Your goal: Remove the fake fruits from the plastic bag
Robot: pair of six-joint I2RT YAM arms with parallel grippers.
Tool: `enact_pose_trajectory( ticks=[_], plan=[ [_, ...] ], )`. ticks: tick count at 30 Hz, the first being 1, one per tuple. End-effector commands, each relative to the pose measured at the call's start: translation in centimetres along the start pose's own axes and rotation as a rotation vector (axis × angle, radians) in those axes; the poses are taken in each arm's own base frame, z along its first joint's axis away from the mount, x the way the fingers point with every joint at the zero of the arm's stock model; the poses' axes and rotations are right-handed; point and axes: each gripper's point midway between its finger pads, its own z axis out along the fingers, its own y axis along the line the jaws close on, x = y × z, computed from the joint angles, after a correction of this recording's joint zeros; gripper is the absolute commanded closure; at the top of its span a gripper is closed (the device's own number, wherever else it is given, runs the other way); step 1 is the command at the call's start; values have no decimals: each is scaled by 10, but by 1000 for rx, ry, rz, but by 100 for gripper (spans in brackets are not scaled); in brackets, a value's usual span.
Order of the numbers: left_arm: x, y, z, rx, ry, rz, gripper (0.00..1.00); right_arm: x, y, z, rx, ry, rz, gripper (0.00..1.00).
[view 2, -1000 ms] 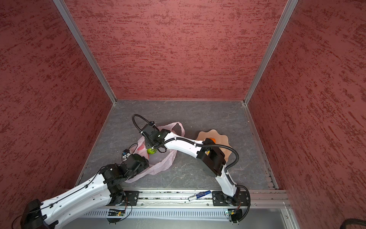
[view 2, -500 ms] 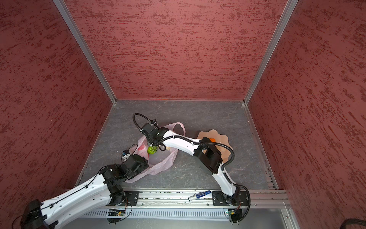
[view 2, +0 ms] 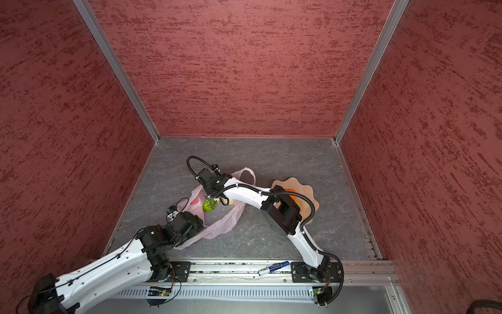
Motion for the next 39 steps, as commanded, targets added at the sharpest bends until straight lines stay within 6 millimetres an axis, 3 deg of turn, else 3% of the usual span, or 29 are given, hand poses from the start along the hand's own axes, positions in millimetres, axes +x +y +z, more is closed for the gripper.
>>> enact_pose_trajectory(
  ticks=[1, 21, 30, 39],
  plan=[
    [3, 7, 2, -17, 8, -8, 1, -15, 7, 2, -29, -27, 16, 19],
    [2, 8, 1, -23, 4, -15, 1, -6, 15, 28, -75, 20, 30, 25],
    [1, 6, 1, -19, 3, -11, 1, -17, 17, 17, -89, -9, 29, 39],
    [0, 3, 1, -15, -1, -15, 1, -31, 16, -14, -108, -56, 16, 64]
  ],
)
